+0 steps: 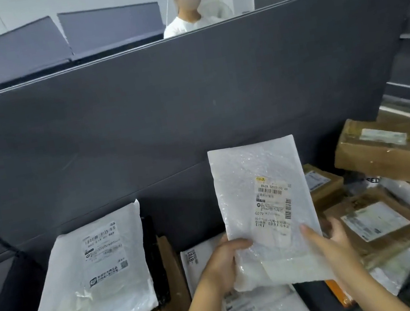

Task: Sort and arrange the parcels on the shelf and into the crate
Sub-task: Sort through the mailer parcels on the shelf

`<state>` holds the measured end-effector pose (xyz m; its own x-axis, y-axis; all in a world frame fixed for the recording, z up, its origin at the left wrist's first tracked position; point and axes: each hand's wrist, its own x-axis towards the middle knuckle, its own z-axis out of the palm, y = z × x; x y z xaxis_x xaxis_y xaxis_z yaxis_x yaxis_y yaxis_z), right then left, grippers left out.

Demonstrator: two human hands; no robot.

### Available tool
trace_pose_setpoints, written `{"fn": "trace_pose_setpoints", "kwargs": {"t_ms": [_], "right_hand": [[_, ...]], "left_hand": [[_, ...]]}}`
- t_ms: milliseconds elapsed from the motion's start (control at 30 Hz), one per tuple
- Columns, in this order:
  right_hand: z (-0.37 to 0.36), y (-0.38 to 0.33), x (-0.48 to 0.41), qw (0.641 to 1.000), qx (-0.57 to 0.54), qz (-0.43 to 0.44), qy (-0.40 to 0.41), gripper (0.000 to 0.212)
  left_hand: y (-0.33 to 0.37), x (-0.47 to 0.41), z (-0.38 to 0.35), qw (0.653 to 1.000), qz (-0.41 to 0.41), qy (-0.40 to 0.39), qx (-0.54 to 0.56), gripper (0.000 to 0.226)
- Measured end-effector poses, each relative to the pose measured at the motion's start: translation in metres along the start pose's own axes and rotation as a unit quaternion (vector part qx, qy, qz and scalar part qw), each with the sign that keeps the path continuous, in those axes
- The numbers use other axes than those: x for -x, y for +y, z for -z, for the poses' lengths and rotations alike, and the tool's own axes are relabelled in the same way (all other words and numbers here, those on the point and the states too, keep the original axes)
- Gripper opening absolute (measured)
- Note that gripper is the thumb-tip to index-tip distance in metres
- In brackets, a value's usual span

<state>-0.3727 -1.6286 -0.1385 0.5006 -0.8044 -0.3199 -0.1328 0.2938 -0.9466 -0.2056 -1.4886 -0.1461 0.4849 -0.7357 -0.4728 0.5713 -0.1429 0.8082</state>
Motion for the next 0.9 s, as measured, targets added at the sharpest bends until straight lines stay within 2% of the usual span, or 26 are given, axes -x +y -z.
{"fn": "trace_pose_setpoints", "kwargs": {"t_ms": [67,133,200,400,567,700,767,900], "right_hand": [[-0.001,-0.009,-0.001,0.990,-0.075,-0.032,-0.115,0.060],[-0.005,-0.013,0.005,0.982,-0.081,-0.018,-0.169,0.042],[-0.006,-0.014,0.005,0.982,-0.079,0.004,-0.170,0.038],[-0.014,-0.045,0.007,0.975,-0.062,0.061,-0.205,0.036],[-0.021,-0.062,0.009,0.972,-0.047,0.102,-0.206,0.043],[-0.020,-0.065,0.009,0.965,-0.100,0.102,-0.221,0.034],[-0.022,-0.064,0.010,0.961,-0.128,0.092,-0.225,0.029],[-0.027,-0.060,0.013,0.960,-0.145,0.055,-0.234,0.036]], "left_hand": [[0.007,0.003,0.005,1.000,0.007,-0.014,-0.014,0.059],[0.010,0.007,0.006,0.999,0.006,-0.019,-0.034,0.042],[0.012,0.012,0.005,0.999,-0.003,-0.026,-0.032,0.037],[0.021,0.026,0.005,0.998,-0.055,-0.030,-0.016,0.058],[0.042,0.039,0.001,0.993,-0.103,-0.047,-0.014,0.053],[0.061,0.062,-0.002,0.976,-0.167,-0.105,-0.094,0.038],[0.071,0.075,-0.004,0.967,-0.183,-0.110,-0.138,0.029],[0.082,0.091,-0.008,0.955,-0.202,-0.095,-0.194,0.023]]}}
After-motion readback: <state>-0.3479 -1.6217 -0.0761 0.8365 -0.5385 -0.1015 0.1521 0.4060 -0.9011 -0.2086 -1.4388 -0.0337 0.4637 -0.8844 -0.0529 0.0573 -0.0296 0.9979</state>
